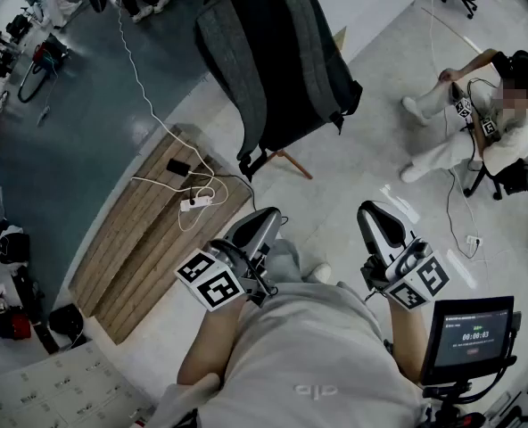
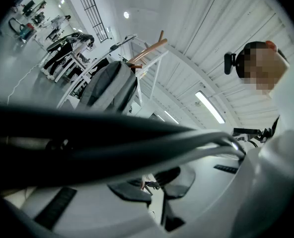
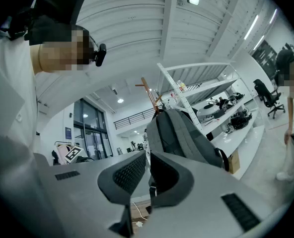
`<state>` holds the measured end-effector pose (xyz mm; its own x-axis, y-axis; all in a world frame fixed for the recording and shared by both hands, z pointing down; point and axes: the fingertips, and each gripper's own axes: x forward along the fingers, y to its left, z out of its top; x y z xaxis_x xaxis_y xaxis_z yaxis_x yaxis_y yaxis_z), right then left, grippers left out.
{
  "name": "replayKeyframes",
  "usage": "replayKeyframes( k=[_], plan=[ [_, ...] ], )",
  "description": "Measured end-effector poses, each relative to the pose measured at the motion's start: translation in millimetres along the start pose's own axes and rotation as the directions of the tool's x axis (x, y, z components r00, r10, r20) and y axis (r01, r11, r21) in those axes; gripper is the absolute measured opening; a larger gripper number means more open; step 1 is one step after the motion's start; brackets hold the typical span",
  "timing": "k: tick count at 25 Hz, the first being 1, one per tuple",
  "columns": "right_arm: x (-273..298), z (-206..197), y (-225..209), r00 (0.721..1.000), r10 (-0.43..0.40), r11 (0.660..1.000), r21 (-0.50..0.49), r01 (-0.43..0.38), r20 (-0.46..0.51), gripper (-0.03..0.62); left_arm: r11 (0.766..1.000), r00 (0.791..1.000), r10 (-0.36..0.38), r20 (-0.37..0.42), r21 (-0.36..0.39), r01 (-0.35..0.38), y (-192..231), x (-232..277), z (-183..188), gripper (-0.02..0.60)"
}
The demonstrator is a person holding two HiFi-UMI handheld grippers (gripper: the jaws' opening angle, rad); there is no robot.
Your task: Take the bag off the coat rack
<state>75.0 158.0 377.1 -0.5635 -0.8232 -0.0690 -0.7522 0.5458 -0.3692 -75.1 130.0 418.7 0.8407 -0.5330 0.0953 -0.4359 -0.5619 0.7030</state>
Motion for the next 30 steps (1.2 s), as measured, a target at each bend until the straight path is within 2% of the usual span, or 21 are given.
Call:
replayKeyframes(
  k=[5,9,12,13,15,16,18,19,22,26,28,30],
  plan=[
    [64,11,-2,1.0,0.002,1.0,0.01,-0.002,0.008,0.015,1.0,1.0,-0.009,0.012,0.02,0.009,32,-6,52,0.005],
    [133,11,-34,1.0,0.0,1.0,0.003,0.0,0.008,0.017,1.0,0.998,-0.021,0.051,0.021,0.02,88,4,104,0.006],
    [162,31,-58,1.0,-0.001,1.0,-0.021,0.001,0.011,0.021,0.999,0.996,-0.007,0.087,0.054,0.003,109,8,140,0.006],
    [169,41,-68,1.0,0.006,0.999,-0.035,-0.005,0.012,0.055,0.998,0.995,0.001,0.102,0.069,-0.008,112,11,152,0.008],
    [181,61,-89,0.999,0.034,0.998,-0.055,-0.034,-0.003,0.092,0.995,0.991,0.018,0.132,0.099,-0.031,116,22,172,0.053],
    [187,72,-99,0.998,0.056,0.996,-0.065,-0.057,-0.014,0.124,0.993,0.99,0.023,0.142,0.113,-0.039,116,29,181,0.076],
    [201,92,-116,0.993,0.113,0.99,-0.08,-0.116,-0.045,0.14,0.989,0.988,0.02,0.152,0.144,-0.043,108,43,197,0.115],
    [210,102,-123,0.987,0.148,0.985,-0.083,-0.153,-0.066,0.184,0.987,0.988,0.019,0.156,0.158,-0.044,103,50,206,0.127],
    [242,124,-141,0.952,0.261,0.961,-0.057,-0.272,-0.158,0.257,0.983,0.985,0.034,0.167,0.174,-0.063,94,69,228,0.184],
    [297,140,-178,0.887,0.393,0.916,0.023,-0.4,-0.244,0.258,0.985,0.991,0.016,0.13,0.166,-0.038,99,117,249,0.199],
    [319,142,-181,0.829,0.493,0.868,0.08,-0.491,-0.265,0.258,0.985,0.993,-0.002,0.115,0.173,-0.018,104,136,255,0.198],
    [326,140,-169,0.743,0.605,0.794,0.153,-0.588,-0.286,0.256,0.98,0.994,-0.041,0.102,0.196,0.021,101,143,259,0.198]
  ],
)
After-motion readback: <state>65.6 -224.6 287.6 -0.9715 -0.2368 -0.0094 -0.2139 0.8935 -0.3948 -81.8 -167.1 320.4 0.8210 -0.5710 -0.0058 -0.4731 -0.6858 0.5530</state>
